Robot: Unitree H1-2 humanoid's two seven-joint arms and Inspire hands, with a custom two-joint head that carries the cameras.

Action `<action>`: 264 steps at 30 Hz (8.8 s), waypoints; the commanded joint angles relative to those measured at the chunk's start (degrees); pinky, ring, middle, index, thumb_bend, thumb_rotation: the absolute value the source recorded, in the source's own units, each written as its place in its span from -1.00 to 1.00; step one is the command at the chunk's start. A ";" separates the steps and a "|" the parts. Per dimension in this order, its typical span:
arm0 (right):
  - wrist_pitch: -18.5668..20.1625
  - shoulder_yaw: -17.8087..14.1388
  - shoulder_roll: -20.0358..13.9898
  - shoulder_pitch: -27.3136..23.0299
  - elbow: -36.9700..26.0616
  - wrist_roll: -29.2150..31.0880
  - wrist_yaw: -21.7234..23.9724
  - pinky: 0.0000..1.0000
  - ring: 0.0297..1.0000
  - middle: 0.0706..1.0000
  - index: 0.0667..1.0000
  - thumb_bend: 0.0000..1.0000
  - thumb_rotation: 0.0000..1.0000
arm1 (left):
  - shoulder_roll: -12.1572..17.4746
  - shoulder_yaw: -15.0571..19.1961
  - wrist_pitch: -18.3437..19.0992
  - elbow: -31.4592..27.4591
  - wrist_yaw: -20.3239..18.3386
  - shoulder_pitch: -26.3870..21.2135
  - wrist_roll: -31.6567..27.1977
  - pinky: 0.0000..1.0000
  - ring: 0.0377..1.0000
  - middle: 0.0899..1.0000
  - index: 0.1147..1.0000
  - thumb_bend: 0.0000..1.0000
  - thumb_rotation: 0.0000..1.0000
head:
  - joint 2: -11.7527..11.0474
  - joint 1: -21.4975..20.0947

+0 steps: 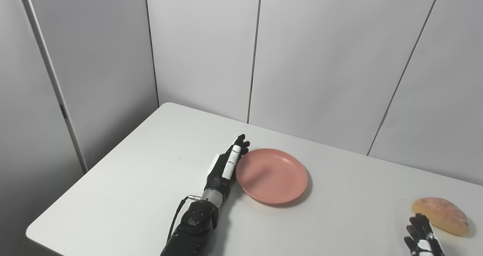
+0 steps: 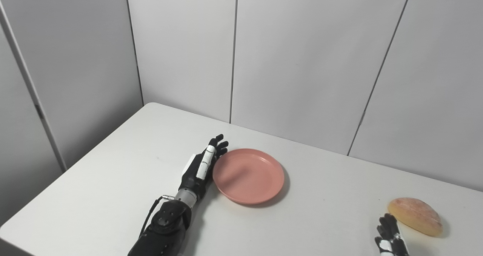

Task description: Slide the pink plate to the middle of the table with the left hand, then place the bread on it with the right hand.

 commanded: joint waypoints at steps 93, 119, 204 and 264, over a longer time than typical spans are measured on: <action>-11.95 1.91 -4.35 -11.86 -2.07 -30.64 -11.17 0.88 0.84 0.77 0.79 0.30 0.25 | -6.34 -4.47 1.41 -5.47 -8.05 4.85 -0.05 0.93 0.90 0.90 0.86 0.44 1.00 | 0.07 -27.51; -1.97 3.74 -24.30 -29.11 22.62 -40.01 -4.80 0.69 0.77 0.73 0.71 0.58 -0.26 | -5.81 -4.70 1.21 -4.64 -7.76 4.48 1.00 0.99 0.95 0.92 0.89 0.56 1.00 | -0.49 -28.31; -8.77 15.51 -12.99 -35.94 24.65 -40.02 -13.57 -0.24 -0.22 -0.13 0.00 0.02 -1.00 | -6.61 -4.76 2.31 -7.09 -6.30 5.26 1.81 0.94 0.89 0.88 0.85 0.41 1.00 | 0.73 -26.94; -19.02 23.90 -7.27 -35.27 33.88 -44.51 -11.01 0.92 0.99 0.99 0.95 0.31 0.30 | -5.76 -4.77 -0.06 -4.81 -6.69 4.69 2.74 0.96 0.96 0.96 0.96 0.44 1.00 | 1.45 -26.52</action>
